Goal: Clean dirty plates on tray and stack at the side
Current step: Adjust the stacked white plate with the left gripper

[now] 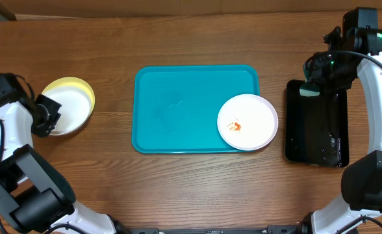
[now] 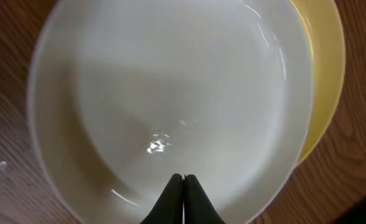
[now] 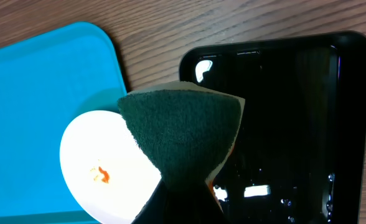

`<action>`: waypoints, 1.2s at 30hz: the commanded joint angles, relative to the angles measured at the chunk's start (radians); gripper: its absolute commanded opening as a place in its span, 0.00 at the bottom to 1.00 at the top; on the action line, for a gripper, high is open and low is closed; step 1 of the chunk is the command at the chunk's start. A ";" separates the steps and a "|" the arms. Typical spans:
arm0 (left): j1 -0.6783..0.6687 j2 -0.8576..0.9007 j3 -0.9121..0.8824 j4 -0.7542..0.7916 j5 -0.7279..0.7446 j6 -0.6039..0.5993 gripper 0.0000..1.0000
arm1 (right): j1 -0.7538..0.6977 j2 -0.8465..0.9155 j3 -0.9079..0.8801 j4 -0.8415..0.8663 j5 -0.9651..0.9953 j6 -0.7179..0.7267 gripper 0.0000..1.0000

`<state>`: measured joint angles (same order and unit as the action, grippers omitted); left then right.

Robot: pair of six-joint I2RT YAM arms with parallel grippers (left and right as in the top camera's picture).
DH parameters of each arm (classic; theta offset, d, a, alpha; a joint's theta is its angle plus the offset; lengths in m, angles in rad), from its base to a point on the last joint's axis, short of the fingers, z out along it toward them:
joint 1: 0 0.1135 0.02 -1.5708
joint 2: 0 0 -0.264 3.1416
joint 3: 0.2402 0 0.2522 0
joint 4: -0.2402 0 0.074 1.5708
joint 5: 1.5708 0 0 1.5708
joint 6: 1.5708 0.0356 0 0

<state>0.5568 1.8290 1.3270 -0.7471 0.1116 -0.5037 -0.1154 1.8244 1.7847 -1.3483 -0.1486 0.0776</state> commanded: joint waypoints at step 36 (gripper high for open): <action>-0.210 -0.010 -0.014 0.000 -0.279 0.064 0.04 | 0.003 -0.006 -0.005 -0.012 0.006 -0.008 0.04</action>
<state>0.3534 1.8290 1.3235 -0.7586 -0.1654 -0.4622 -0.1154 1.8244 1.7847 -1.3628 -0.1486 0.0776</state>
